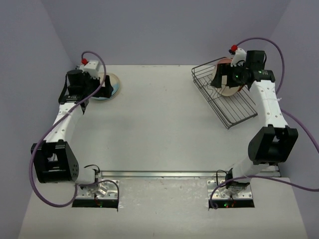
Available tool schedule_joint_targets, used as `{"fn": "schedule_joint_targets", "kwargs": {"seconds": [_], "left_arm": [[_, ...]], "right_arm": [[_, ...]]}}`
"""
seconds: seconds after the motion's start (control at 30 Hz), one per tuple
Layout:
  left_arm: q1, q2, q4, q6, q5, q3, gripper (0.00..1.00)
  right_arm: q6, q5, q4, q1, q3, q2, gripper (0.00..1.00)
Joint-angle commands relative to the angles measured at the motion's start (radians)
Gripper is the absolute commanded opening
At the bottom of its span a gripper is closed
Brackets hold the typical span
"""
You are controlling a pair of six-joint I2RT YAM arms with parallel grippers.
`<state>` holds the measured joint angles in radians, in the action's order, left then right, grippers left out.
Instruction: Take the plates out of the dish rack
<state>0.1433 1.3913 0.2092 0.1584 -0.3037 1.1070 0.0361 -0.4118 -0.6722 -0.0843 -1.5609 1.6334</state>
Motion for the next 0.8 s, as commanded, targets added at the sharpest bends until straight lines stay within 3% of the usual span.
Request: {"fn": "schedule_joint_targets", "kwargs": {"seconds": [0.0,0.1,0.23,0.77], "left_arm": [[-0.171,-0.075,-0.009,0.035,-0.099,-0.038,0.92],[-0.284,-0.086,-0.005,0.030,-0.058,-0.048,0.91],[-0.344,-0.068,0.001,0.018,-0.041,-0.033,0.92],[-0.358,-0.021,0.012,0.015,-0.026,0.007,0.95]], "right_arm": [[-0.092,0.073,0.064,-0.030,-0.077,0.009,0.96],[-0.125,0.130,0.088,-0.063,-0.114,0.038,0.91],[-0.145,0.138,0.089,-0.116,-0.204,0.115,0.89],[-0.236,0.069,0.097,-0.185,-0.355,0.361,0.86]]}}
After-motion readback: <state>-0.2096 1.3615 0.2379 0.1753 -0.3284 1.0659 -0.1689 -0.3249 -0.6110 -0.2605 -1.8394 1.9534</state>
